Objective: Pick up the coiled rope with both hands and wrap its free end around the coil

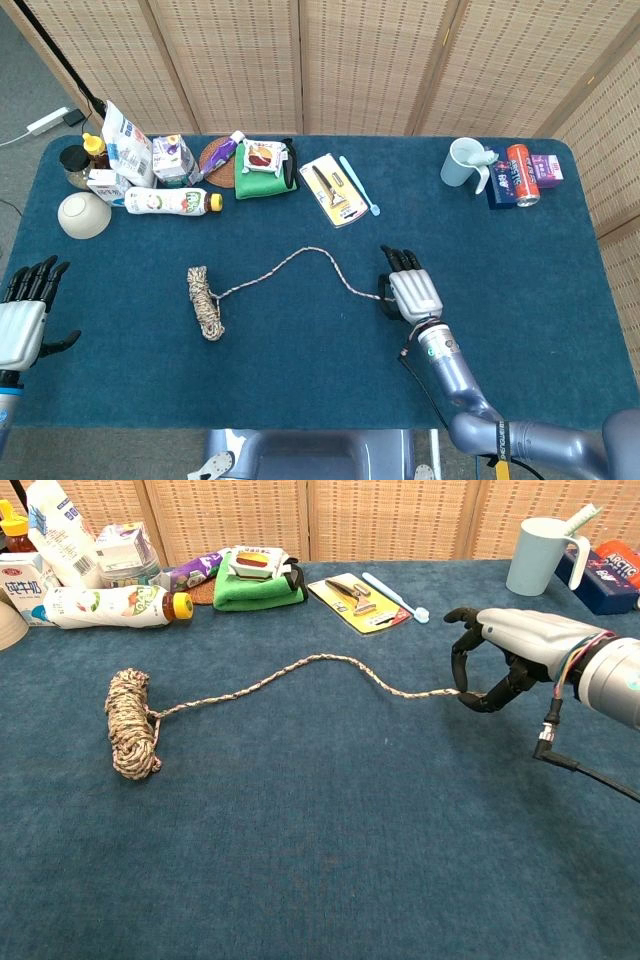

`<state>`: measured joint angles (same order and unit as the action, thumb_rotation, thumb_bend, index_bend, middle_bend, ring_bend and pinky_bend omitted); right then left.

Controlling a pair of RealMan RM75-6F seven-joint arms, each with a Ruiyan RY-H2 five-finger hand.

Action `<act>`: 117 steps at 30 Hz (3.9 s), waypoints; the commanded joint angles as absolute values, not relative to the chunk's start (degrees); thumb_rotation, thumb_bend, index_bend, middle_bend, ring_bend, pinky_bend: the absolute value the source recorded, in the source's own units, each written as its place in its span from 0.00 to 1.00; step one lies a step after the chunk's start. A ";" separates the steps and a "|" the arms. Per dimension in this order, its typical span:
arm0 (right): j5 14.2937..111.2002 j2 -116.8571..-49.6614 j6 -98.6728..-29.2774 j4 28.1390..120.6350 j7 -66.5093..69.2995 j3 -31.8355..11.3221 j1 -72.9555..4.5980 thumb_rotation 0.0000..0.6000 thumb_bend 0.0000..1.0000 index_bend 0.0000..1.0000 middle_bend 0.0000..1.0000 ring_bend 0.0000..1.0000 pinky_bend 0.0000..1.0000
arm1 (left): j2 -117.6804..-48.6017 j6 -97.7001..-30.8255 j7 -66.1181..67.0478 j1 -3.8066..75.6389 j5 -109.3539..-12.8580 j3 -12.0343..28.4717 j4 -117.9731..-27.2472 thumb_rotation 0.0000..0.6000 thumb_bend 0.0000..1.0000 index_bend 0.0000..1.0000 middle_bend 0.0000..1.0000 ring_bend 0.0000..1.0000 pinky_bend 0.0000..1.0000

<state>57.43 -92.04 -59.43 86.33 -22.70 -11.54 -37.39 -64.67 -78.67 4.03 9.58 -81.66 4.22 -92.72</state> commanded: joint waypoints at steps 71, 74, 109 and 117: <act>54.05 -85.44 -62.89 89.59 -22.55 -12.63 -35.25 1.00 0.48 0.61 0.00 0.00 0.00 | -86.68 -59.64 19.38 30.23 -70.71 6.49 -88.99 1.00 0.14 0.00 0.00 0.00 0.00; 54.11 -85.53 -62.88 89.63 -22.36 -12.61 -35.22 1.00 0.48 0.61 0.00 0.00 0.00 | -85.99 -59.46 17.69 29.91 -70.55 6.20 -87.03 1.00 0.14 0.00 0.00 0.00 0.00; 53.61 -85.84 -62.67 88.93 -22.22 -12.66 -35.35 1.00 0.49 0.62 0.00 0.00 0.00 | -85.70 -62.90 14.15 28.38 -68.52 7.13 -89.73 1.00 0.14 0.00 0.00 0.00 0.00; 53.89 -85.55 -62.57 89.05 -21.19 -12.65 -35.03 1.00 0.49 0.63 0.00 0.00 0.00 | -88.74 -63.12 17.41 28.39 -64.16 7.65 -86.36 1.00 0.14 0.00 0.00 0.00 0.00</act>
<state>53.89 -85.53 -62.62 89.10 -21.27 -12.68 -35.08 -88.25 -63.05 17.12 28.39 -64.79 7.46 -87.15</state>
